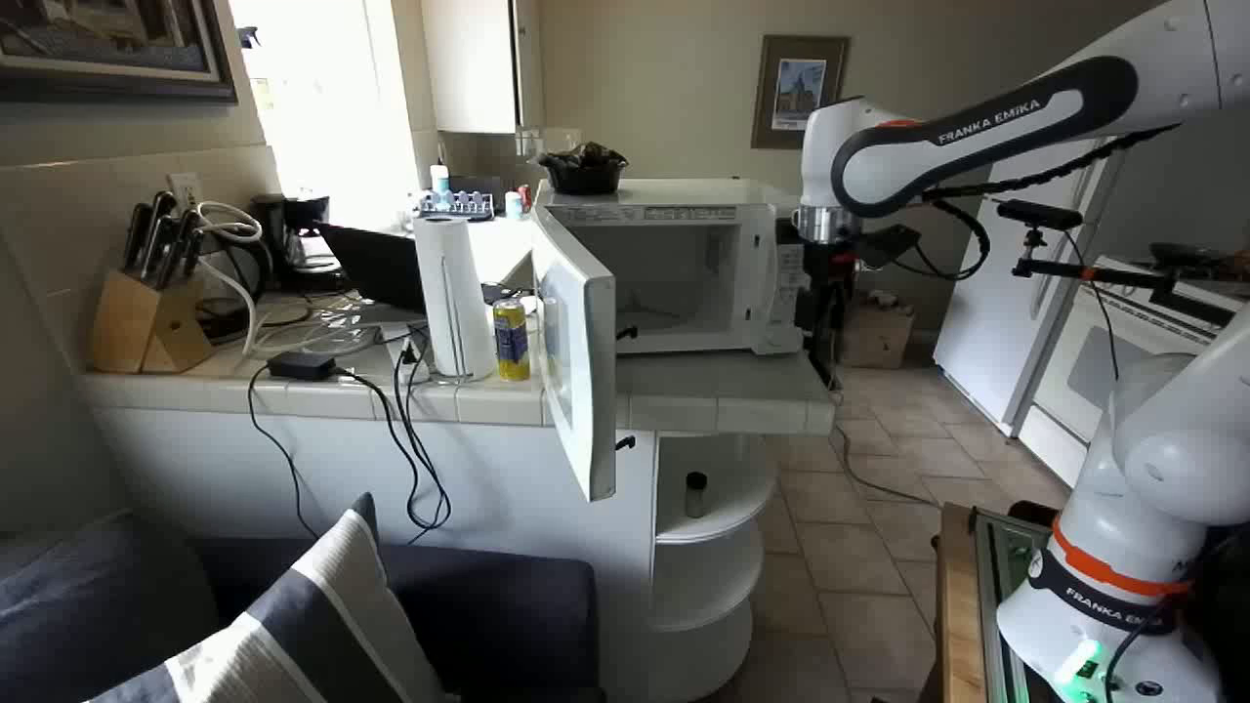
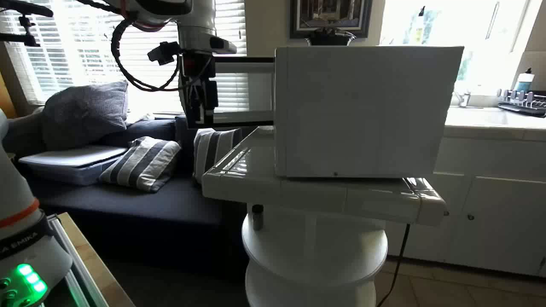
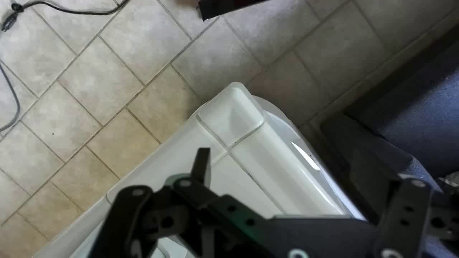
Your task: Pick up the jar from the shelf and put it on top of the microwave.
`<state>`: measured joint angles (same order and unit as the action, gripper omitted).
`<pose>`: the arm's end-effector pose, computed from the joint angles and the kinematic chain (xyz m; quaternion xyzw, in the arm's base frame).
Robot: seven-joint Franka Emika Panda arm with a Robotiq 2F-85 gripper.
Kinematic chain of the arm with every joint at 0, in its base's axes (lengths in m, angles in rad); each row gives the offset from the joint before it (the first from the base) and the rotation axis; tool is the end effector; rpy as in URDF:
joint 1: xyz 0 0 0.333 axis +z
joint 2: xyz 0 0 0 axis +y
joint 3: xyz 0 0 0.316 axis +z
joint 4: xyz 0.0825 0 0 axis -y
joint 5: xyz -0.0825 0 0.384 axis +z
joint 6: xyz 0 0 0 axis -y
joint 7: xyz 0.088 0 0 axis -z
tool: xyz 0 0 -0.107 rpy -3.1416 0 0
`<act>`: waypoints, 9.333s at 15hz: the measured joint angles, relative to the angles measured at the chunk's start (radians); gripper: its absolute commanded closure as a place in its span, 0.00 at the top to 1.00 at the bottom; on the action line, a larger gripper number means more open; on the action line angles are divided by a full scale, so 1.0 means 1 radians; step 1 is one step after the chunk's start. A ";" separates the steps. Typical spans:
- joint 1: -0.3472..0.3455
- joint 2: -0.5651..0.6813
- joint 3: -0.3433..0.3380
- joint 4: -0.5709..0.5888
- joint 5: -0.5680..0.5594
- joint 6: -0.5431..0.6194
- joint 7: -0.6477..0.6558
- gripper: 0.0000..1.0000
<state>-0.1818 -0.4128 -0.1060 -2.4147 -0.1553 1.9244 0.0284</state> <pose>0.3918 -0.1289 0.4559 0.9904 -0.1225 -0.0450 0.0452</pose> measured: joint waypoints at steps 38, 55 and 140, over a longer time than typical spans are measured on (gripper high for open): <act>0.097 0.424 0.156 -0.261 -0.449 0.817 1.214 1.00; 0.097 0.452 0.148 -0.214 -0.630 0.749 1.452 1.00; 0.298 0.127 0.295 -0.319 -1.103 0.266 2.090 0.23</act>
<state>0.1160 -0.2859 0.1889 -2.7339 -1.2583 2.1907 2.1186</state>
